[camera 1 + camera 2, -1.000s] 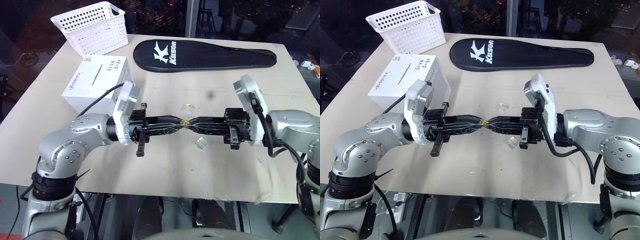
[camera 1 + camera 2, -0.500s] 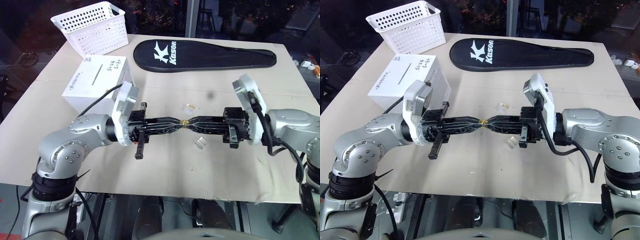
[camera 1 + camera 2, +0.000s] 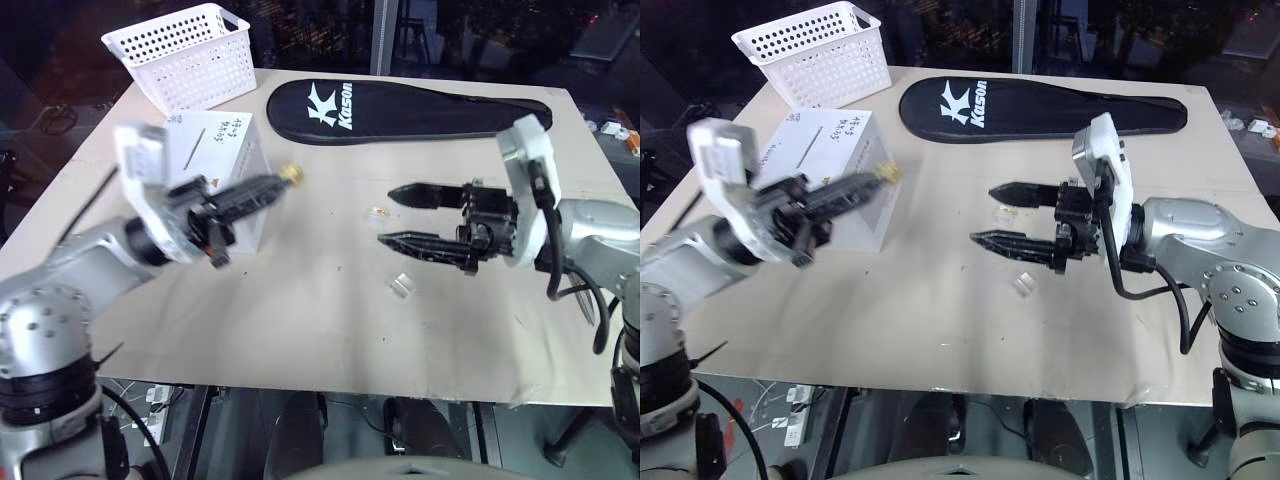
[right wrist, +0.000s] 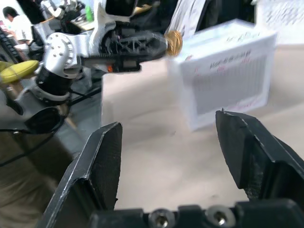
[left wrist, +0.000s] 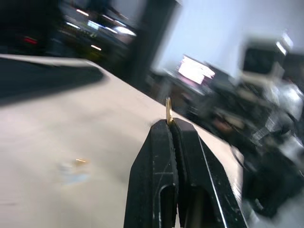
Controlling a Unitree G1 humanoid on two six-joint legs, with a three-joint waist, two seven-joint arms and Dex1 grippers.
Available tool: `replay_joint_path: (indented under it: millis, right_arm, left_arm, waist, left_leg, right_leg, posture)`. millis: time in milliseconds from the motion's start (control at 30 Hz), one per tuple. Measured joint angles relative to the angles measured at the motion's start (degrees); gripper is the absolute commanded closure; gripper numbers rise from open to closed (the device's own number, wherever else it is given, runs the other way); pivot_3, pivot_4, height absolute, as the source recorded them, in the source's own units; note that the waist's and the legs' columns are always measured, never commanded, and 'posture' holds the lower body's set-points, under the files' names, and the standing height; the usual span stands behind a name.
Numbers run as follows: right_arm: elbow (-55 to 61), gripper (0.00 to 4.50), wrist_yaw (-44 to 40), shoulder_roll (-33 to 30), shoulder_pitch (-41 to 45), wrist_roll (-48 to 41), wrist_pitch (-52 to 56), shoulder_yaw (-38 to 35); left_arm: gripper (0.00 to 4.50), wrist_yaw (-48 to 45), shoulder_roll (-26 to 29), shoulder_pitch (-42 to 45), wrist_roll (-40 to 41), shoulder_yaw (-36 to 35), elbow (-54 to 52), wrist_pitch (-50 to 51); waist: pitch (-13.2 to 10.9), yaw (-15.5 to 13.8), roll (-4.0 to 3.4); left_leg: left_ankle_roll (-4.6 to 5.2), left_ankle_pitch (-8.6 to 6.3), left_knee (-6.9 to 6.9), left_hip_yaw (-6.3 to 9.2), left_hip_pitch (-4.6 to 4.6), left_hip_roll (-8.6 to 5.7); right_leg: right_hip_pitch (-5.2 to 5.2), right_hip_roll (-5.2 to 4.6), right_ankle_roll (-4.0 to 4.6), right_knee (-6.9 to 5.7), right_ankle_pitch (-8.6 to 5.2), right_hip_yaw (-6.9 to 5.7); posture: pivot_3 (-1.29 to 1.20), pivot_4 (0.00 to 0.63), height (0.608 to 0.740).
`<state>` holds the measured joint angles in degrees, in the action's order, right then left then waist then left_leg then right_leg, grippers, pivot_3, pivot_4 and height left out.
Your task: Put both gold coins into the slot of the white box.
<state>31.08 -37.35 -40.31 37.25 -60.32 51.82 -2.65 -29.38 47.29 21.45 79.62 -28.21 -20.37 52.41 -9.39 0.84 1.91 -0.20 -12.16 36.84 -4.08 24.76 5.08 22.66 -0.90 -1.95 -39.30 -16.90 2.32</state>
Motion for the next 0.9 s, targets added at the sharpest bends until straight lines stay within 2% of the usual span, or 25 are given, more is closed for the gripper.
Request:
replay_joint_path:
  millis: [167,233,333,433,567,733,900]
  right_arm:
    - [-4.75,1.08,-3.57,2.38,4.6,6.2,-4.53,2.85]
    - [-6.45,1.08,-5.76,2.65,6.56,8.67,-6.58,3.94]
    - [-7.67,1.08,-8.11,2.62,7.53,11.27,-8.79,4.22]
    - [-7.68,1.08,-9.03,2.74,8.31,13.19,-10.2,4.43]
    - [-7.42,1.08,-8.46,3.11,9.02,14.84,-10.87,4.23]
    - [-6.48,1.08,-7.85,3.57,7.79,15.59,-10.91,3.99]
    - [-5.93,1.08,-7.2,3.56,6.74,16.73,-10.91,3.98]
  left_arm:
    - [4.5,15.11,5.98,7.33,-1.58,-3.15,6.12,0.74]
    - [4.5,21.78,12.16,11.71,-1.53,-2.53,11.79,5.87]
    - [4.5,24.1,18.04,16.32,-0.65,1.24,18.83,14.42]
    - [4.5,25.54,17.95,20.92,-1.13,4.23,23.95,18.6]
    - [4.5,28.95,15.24,27.36,-4.09,8.91,29.11,24.49]
    - [4.5,29.88,12.33,30.28,-10.0,12.3,32.46,27.32]
    - [4.5,29.0,11.11,31.92,-16.04,12.48,33.73,27.49]
  waist:
    - [-0.02,-0.07,0.03]
    - [-0.06,-0.08,0.06]
    - [-0.1,-0.18,0.05]
    - [-0.12,-0.41,0.08]
    - [-0.12,-0.39,0.08]
    - [-0.13,-0.11,0.08]
    - [-0.13,0.0,0.08]
  left_leg:
    - [0.0,0.0,0.09,-0.07,0.0,-0.01]
    - [0.0,0.0,0.11,-0.1,-0.01,-0.01]
    - [0.0,0.0,0.11,-0.16,0.01,-0.03]
    - [-0.02,0.01,0.11,-0.14,0.03,-0.02]
    - [-0.02,0.01,0.19,-0.16,0.03,-0.03]
    - [-0.04,0.02,0.22,-0.19,0.05,-0.03]
    - [-0.09,0.05,0.23,-0.23,0.01,-0.03]
  right_leg:
    - [0.03,0.01,0.0,-0.13,0.0,-0.01]
    - [0.05,-0.01,0.0,-0.19,0.0,0.01]
    - [0.07,-0.03,0.0,-0.2,-0.01,-0.04]
    - [0.08,-0.02,0.02,-0.25,-0.01,-0.17]
    - [0.08,-0.03,0.02,-0.39,-0.02,-0.14]
    - [0.12,-0.03,0.02,-0.45,-0.02,-0.1]
    - [0.15,-0.02,0.02,-0.52,-0.02,-0.04]
  posture:
    - [0.0,0.15,0.74]
    - [0.0,0.15,0.74]
    - [0.0,0.15,0.74]
    - [0.0,0.15,0.74]
    - [0.0,0.15,0.74]
    - [0.0,0.15,0.74]
    - [0.0,0.15,0.74]
